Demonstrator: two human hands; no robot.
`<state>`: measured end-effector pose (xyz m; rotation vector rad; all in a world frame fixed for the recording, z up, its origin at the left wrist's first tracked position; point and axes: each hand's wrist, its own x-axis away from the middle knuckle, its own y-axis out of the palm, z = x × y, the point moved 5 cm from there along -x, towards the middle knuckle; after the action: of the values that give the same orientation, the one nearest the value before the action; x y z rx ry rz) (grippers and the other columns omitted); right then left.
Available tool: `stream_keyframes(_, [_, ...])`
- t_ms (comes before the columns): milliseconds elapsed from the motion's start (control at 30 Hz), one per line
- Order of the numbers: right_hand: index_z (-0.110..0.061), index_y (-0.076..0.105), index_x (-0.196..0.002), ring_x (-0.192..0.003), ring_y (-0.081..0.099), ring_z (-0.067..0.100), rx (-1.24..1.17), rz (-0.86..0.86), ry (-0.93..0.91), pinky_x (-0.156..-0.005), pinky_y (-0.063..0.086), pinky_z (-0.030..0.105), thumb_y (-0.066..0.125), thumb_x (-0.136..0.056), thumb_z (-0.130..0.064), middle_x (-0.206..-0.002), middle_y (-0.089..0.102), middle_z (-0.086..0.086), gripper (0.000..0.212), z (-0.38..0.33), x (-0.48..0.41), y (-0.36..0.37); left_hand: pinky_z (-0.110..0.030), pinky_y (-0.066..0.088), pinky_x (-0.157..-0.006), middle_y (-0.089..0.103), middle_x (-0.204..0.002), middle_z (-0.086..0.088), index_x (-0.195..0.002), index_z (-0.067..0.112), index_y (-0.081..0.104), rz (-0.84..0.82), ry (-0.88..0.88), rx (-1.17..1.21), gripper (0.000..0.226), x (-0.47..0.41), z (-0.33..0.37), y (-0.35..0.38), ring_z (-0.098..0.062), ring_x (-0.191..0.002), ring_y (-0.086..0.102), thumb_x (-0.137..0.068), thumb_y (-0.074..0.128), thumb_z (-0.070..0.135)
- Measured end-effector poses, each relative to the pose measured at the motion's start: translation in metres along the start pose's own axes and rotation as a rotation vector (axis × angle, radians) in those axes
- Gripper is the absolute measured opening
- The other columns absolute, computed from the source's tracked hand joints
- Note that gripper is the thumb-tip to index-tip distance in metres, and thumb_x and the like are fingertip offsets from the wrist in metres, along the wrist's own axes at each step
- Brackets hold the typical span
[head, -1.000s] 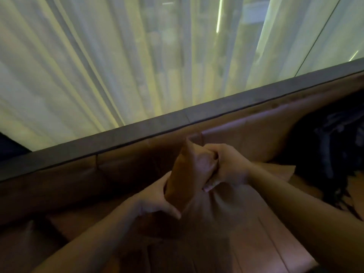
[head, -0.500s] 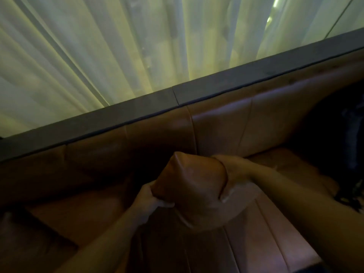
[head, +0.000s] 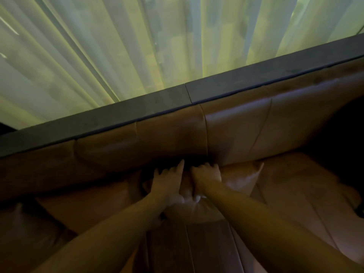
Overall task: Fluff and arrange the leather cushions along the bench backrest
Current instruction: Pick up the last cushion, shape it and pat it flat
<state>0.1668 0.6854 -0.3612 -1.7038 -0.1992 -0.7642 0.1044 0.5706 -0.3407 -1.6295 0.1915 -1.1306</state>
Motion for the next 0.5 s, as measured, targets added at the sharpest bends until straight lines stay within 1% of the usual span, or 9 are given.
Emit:
stream_keyframes(67, [-0.022, 0.014, -0.161, -0.145, 0.034, 0.036, 0.069, -0.016, -0.013, -0.120, 0.019, 0.065, 0.096, -0.053, -0.055, -0.155, 0.041, 0.010, 0.139, 0.007, 0.000, 0.011, -0.067, 0.020, -0.122, 0.033, -0.164, -0.007, -0.164, 0.021, 0.005, -0.060, -0.082, -0.037, 0.109, -0.008, -0.010, 0.017, -0.035, -0.148, 0.036, -0.086, 0.077, 0.046])
stream_keyframes(100, [-0.021, 0.002, -0.163, -0.149, 0.027, 0.039, 0.137, -0.016, -0.017, -0.121, 0.009, 0.069, 0.096, -0.051, -0.055, -0.160, 0.032, 0.012, 0.150, 0.014, 0.002, 0.014, -0.067, 0.022, -0.121, 0.036, -0.163, -0.007, -0.163, 0.021, 0.012, -0.050, -0.089, -0.050, 0.097, -0.011, -0.011, 0.022, -0.035, -0.147, 0.037, -0.091, 0.073, 0.041])
stream_keyframes(133, [-0.021, -0.003, -0.163, -0.150, 0.022, 0.042, 0.183, -0.004, -0.011, -0.120, 0.002, 0.071, 0.097, -0.051, -0.053, -0.162, 0.026, 0.014, 0.154, 0.021, 0.003, 0.015, -0.066, 0.025, -0.119, 0.039, -0.160, -0.008, -0.161, 0.021, 0.018, -0.025, -0.088, -0.056, 0.087, -0.014, -0.011, 0.025, -0.035, -0.146, 0.038, -0.093, 0.071, 0.038])
stream_keyframes(167, [-0.021, -0.001, -0.163, -0.150, 0.022, 0.045, 0.188, 0.013, 0.003, -0.120, 0.001, 0.072, 0.098, -0.051, -0.050, -0.162, 0.026, 0.015, 0.152, 0.026, 0.003, 0.014, -0.065, 0.029, -0.118, 0.043, -0.157, -0.008, -0.158, 0.021, 0.024, -0.010, -0.081, -0.056, 0.080, -0.018, -0.009, 0.024, -0.035, -0.144, 0.041, -0.095, 0.069, 0.037])
stream_keyframes(233, [-0.021, 0.013, -0.159, -0.145, 0.032, 0.044, 0.143, 0.056, 0.016, -0.121, 0.011, 0.069, 0.098, -0.055, -0.044, -0.158, 0.035, 0.014, 0.137, 0.032, 0.001, 0.009, -0.060, 0.038, -0.112, 0.053, -0.146, -0.009, -0.150, 0.020, 0.036, 0.004, -0.072, -0.062, 0.064, -0.022, -0.006, 0.016, -0.035, -0.135, 0.051, -0.095, 0.068, 0.033])
stream_keyframes(300, [-0.024, 0.025, -0.156, -0.140, 0.040, 0.040, 0.125, 0.078, -0.032, -0.120, 0.020, 0.062, 0.098, -0.055, -0.043, -0.154, 0.042, 0.012, 0.125, 0.031, -0.005, 0.005, -0.053, 0.047, -0.104, 0.061, -0.134, -0.009, -0.138, 0.020, 0.047, -0.005, -0.084, -0.044, 0.049, -0.026, -0.010, 0.007, -0.034, -0.125, 0.059, -0.095, 0.068, 0.027])
stream_keyframes(333, [-0.026, 0.027, -0.156, -0.140, 0.039, 0.039, 0.109, 0.097, -0.065, -0.121, 0.019, 0.059, 0.097, -0.056, -0.045, -0.155, 0.041, 0.011, 0.124, 0.031, -0.011, 0.005, -0.050, 0.050, -0.100, 0.062, -0.132, -0.009, -0.135, 0.019, 0.050, -0.015, -0.097, -0.011, 0.045, -0.029, -0.015, 0.006, -0.033, -0.122, 0.060, -0.094, 0.068, 0.025])
stream_keyframes(400, [-0.027, 0.025, -0.159, -0.146, 0.032, 0.038, 0.089, 0.175, -0.104, -0.124, 0.012, 0.058, 0.094, -0.060, -0.048, -0.160, 0.033, 0.010, 0.122, 0.037, -0.019, 0.002, -0.046, 0.052, -0.099, 0.060, -0.138, -0.008, -0.140, 0.020, 0.048, -0.038, -0.126, 0.035, 0.049, -0.037, -0.028, 0.011, -0.031, -0.125, 0.059, -0.095, 0.067, 0.025])
stream_keyframes(500, [-0.023, 0.019, -0.162, -0.151, 0.023, 0.037, 0.057, 0.247, -0.080, -0.125, 0.000, 0.058, 0.085, -0.073, -0.052, -0.164, 0.029, 0.009, 0.114, 0.043, -0.023, 0.004, -0.046, 0.044, -0.112, 0.046, -0.158, -0.007, -0.161, 0.020, 0.027, -0.082, -0.148, 0.147, 0.077, -0.044, -0.043, 0.019, -0.030, -0.143, 0.047, -0.097, 0.068, 0.030])
